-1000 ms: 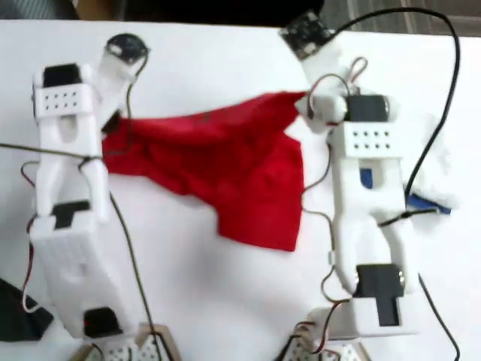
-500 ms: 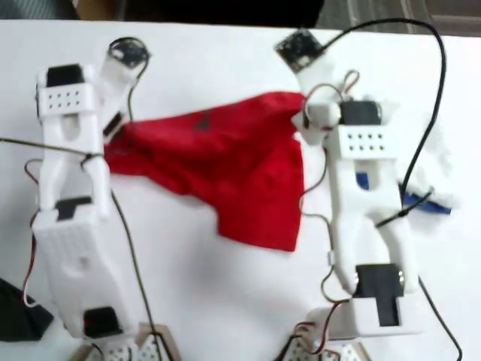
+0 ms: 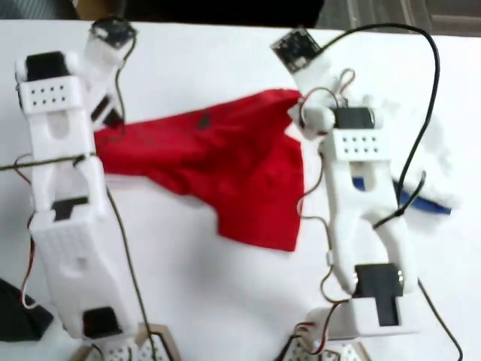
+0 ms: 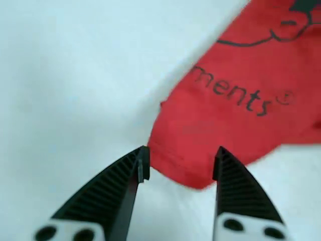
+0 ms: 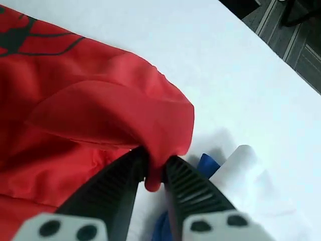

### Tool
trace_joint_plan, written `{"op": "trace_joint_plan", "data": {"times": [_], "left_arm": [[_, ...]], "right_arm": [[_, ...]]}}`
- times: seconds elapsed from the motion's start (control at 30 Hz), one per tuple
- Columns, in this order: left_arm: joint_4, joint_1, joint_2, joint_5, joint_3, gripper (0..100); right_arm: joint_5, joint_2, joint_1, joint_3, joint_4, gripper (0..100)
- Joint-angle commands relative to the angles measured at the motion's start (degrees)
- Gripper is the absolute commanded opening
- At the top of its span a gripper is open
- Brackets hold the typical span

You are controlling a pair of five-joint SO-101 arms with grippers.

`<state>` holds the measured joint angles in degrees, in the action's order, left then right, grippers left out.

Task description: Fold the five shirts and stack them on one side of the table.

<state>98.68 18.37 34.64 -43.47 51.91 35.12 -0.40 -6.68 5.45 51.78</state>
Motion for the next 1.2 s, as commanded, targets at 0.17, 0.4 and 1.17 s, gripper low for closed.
{"op": "trace_joint_plan", "data": {"times": [0.17,0.4,1.17], "left_arm": [[-1.49,12.04,2.2,-10.46,-9.89,22],[-3.34,17.32,9.23,-10.37,-13.23,22],[-15.74,0.53,13.45,9.93,-0.13,22]], "right_arm": [[0.0,-0.22,4.35,0.53,-0.04,2.2],[0.09,-0.22,6.55,3.78,-2.59,2.2],[0.09,-0.31,6.2,5.27,-12.0,2.2]]}}
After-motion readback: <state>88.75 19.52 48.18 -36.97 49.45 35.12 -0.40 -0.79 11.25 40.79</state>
